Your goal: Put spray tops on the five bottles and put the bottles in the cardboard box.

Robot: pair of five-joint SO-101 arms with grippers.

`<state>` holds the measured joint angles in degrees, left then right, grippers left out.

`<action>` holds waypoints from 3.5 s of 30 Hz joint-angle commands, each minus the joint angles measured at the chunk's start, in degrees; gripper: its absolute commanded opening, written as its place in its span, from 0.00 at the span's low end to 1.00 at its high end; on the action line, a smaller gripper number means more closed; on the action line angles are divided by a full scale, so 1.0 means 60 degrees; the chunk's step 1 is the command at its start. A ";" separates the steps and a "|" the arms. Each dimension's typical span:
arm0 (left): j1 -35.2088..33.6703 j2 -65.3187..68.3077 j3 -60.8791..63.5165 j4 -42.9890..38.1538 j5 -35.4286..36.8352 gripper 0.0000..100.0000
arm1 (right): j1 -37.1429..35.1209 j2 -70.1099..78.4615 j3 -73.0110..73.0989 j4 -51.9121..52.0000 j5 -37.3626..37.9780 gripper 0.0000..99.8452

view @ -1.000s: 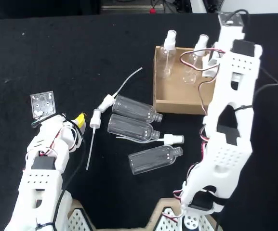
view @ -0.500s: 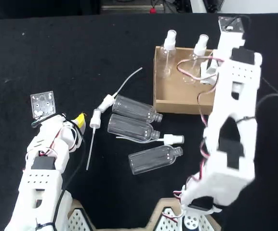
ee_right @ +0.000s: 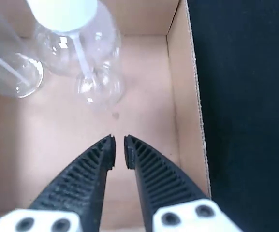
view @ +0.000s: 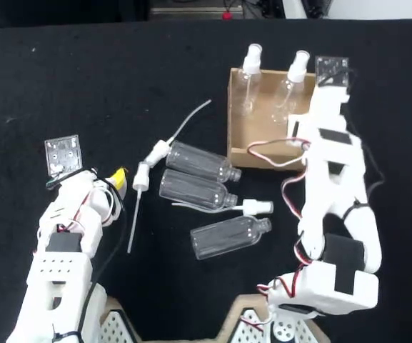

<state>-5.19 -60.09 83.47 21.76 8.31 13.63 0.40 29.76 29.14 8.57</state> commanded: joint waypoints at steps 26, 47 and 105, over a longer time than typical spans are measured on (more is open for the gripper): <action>-0.0022 -0.0059 -0.0095 -0.0205 -0.0029 0.21 | -0.0762 0.1355 0.1487 -0.4747 0.0015 0.01; -0.0095 -0.0059 -0.0095 -0.0205 -0.0029 0.21 | -0.0835 0.2059 0.0667 -0.4703 0.0029 0.01; -0.0095 -0.0073 -0.0095 -0.0205 -0.0029 0.21 | -0.0733 0.2440 -0.0930 -0.3502 -0.0044 0.01</action>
<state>-5.19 -60.09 83.47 21.76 8.31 10.29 15.60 27.30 10.07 8.66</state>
